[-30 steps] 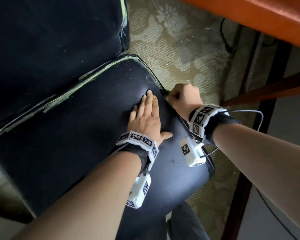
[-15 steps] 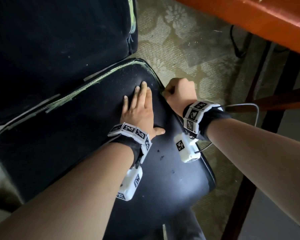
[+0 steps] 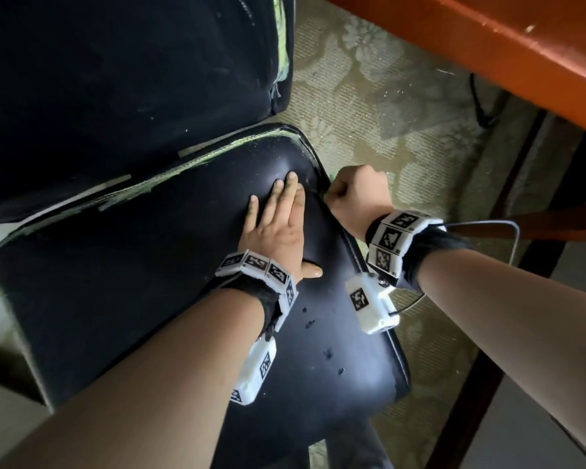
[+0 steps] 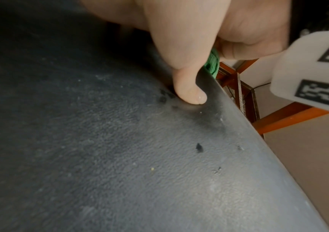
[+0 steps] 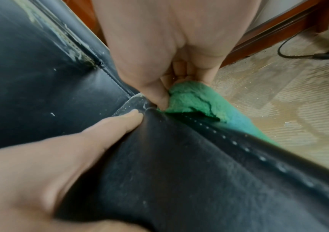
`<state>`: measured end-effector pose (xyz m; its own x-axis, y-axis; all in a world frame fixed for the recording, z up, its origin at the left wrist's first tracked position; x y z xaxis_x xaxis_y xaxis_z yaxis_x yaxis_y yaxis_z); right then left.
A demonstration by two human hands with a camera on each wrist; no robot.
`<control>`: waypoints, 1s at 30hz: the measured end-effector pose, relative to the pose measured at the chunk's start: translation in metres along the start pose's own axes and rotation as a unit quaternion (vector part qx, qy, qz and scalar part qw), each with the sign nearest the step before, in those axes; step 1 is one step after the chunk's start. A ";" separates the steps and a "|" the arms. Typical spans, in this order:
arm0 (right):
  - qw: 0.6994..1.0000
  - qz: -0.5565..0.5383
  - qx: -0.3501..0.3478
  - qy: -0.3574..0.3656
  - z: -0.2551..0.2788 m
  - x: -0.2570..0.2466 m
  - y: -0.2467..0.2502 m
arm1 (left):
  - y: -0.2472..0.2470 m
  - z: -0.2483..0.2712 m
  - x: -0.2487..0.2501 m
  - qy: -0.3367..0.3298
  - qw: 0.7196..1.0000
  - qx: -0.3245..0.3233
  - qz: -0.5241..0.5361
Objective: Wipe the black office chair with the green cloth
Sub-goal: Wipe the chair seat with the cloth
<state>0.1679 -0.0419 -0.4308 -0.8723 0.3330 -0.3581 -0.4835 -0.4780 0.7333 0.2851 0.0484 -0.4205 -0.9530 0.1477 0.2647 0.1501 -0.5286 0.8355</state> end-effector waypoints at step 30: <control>0.992 -0.023 0.064 0.107 -0.010 -0.066 0.009 | 0.010 0.009 -0.014 0.045 0.998 0.024 0.033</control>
<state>0.2199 -0.0760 -0.4061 -0.8518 0.1649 -0.4973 -0.5217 -0.3549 0.7758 0.3021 0.0484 -0.4114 -0.9601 0.0379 0.2771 0.2231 -0.4937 0.8406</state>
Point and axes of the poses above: each hand's wrist, its own z-axis away from the middle knuckle, its own y-axis out of the back of the hand, x = y × z, the point moved 9 cm from there along -z, towards the middle knuckle, and after that the axes turned 10 degrees about -y, right-handed, at the moved point
